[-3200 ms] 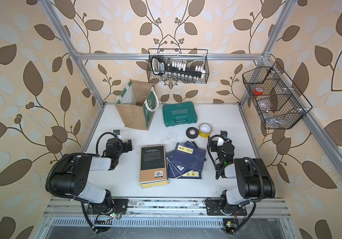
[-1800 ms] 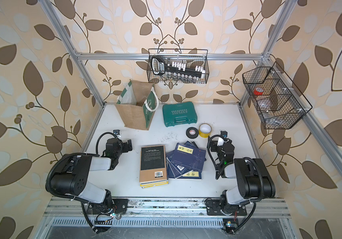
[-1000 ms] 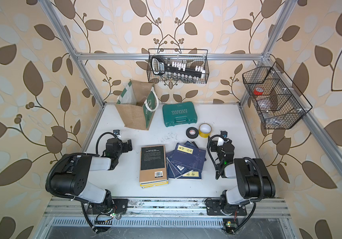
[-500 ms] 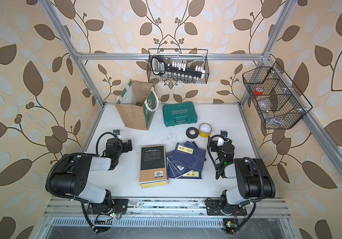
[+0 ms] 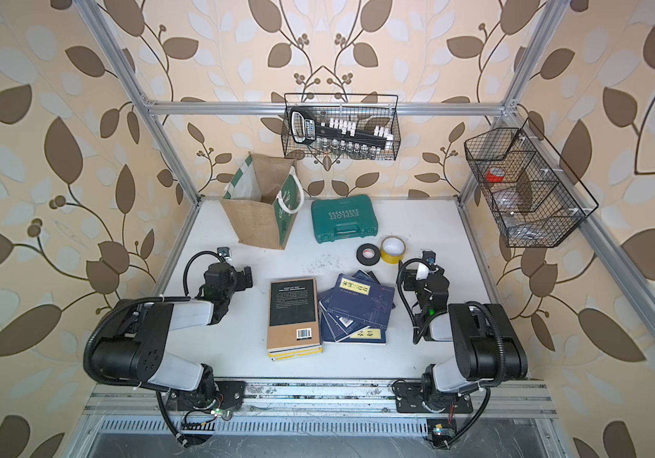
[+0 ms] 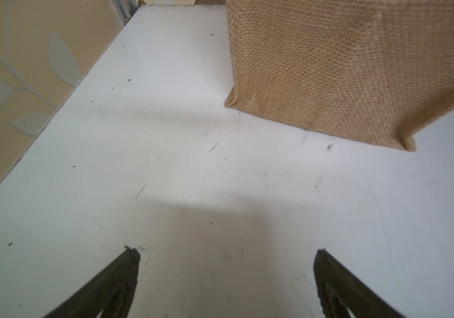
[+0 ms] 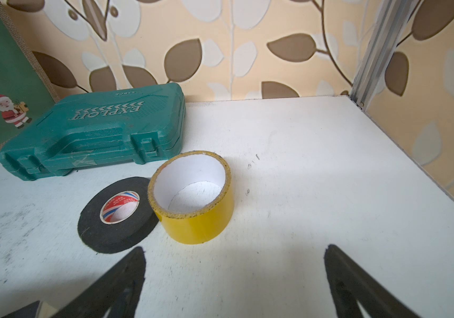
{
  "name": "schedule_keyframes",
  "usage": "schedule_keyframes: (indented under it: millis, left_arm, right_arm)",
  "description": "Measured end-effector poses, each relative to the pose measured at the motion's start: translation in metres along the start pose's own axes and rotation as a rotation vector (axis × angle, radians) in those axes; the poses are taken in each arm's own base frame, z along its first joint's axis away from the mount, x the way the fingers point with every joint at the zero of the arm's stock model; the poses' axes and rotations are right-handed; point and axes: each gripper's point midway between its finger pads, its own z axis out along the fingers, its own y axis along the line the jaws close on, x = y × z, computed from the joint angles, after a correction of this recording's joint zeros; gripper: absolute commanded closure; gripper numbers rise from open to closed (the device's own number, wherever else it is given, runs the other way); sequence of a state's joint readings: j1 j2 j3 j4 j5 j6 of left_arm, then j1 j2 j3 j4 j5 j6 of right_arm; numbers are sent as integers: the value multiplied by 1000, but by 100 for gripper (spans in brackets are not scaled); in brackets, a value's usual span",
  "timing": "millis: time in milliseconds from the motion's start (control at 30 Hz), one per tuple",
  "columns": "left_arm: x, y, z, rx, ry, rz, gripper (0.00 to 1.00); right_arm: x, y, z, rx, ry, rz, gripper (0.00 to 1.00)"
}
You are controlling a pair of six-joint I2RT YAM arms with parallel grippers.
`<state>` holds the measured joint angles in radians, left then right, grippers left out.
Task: Put the books into the canvas bag
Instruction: Pick up the book from the book.
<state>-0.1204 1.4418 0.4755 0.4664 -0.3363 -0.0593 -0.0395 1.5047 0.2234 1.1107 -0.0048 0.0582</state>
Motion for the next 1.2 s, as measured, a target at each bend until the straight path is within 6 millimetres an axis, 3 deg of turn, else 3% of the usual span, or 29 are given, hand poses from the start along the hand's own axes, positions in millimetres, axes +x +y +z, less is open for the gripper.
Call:
schedule_keyframes:
  millis: [100, 200, 367, 533, 700, 833, 933, 1067, 1200]
  left_arm:
    - [-47, 0, -11, -100, -21, -58, 1]
    - [-86, 7, -34, -194, -9, -165, 1]
    - [-120, 23, -90, -275, 23, -280, 1]
    - [-122, 37, -139, -232, 41, -302, 1]
    - [-127, 33, -178, -88, 51, -303, 1]
    - [-121, 19, -186, 9, 112, -262, 1]
    - [-105, 6, -183, 68, 196, -218, 1]
    - [-86, -11, -182, 161, 276, -184, 1]
    - [-67, -32, -185, 276, 359, -183, 1]
  right_arm:
    - [0, 0, 0, 0, 0, 0, 1]
    - [0, 0, 0, 0, 0, 0, 1]
    - [0, 0, 0, 0, 0, 0, 1]
    - [0, 0, 0, 0, 0, 0, 1]
    - [0, 0, 0, 0, 0, 0, 1]
    - [0, 0, 0, 0, -1, 0, 1]
    - [-3, -1, 5, 14, 29, -1, 1]
    - [-50, -6, 19, 79, 2, 17, 1]
    - [-94, 0, 16, 130, 1, 48, 1]
